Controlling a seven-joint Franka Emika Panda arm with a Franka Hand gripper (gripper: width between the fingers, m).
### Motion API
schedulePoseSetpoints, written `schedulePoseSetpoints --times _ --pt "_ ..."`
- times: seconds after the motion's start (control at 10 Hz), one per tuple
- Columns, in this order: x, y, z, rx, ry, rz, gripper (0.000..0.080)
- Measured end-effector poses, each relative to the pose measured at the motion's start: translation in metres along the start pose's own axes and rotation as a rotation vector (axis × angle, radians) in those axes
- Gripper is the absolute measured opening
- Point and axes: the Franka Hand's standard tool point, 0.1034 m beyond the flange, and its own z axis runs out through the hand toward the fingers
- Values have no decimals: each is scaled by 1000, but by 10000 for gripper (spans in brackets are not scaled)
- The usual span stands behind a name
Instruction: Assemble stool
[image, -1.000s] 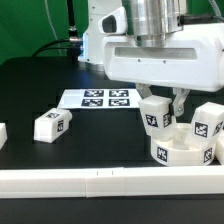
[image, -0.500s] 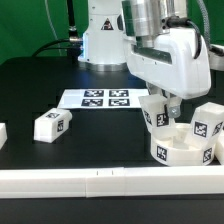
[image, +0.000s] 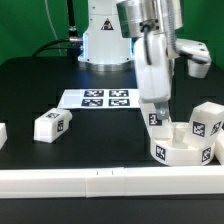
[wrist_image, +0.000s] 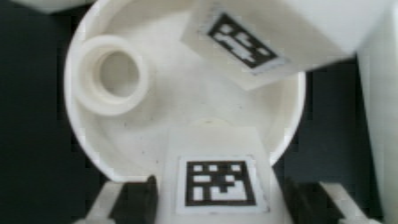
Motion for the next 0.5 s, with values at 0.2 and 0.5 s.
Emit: schedulePoseSetpoints --times 0.2,0.5 --pt "-1 -2 1 31 -21 195 335" --pt "-1 -3 1 26 -30 340 336"
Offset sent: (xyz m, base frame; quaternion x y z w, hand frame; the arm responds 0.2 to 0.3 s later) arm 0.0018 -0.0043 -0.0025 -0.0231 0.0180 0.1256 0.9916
